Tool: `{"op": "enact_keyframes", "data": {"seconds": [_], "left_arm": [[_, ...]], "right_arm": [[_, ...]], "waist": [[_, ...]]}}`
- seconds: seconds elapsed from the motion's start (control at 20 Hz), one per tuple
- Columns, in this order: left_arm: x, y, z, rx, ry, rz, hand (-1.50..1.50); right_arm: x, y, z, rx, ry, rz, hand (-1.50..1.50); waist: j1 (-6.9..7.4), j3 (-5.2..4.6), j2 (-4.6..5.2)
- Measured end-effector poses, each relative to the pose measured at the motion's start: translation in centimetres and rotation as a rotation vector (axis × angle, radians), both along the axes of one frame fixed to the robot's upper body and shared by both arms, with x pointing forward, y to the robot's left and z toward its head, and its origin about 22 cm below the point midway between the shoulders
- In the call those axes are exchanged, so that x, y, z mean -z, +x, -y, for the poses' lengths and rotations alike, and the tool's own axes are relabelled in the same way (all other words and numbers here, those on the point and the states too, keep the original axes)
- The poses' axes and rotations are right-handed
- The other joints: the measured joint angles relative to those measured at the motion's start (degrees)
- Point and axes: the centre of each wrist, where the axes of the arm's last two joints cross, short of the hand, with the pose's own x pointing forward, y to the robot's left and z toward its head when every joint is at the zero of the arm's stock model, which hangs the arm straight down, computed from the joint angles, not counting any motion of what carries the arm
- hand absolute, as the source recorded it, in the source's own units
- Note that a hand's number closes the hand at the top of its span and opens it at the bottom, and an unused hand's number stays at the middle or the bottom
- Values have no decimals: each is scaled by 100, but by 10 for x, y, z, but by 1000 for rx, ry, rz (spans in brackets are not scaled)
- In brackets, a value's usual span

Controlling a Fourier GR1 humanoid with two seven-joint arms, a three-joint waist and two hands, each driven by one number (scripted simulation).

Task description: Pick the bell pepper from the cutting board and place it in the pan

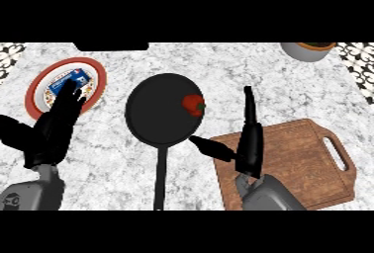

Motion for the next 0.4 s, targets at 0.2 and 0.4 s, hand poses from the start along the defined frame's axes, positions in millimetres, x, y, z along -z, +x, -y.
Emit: {"op": "enact_keyframes", "data": {"seconds": [0.2,0.4], "left_arm": [[-3,1,-1,9,3,1,0],[-1,2,1,10,4,1,0]], "right_arm": [[-1,-35,22,-18,16,33,-150],[5,-59,41,-13,10,34,-150]], "waist": [[38,-4,11],[71,-6,22]]}}
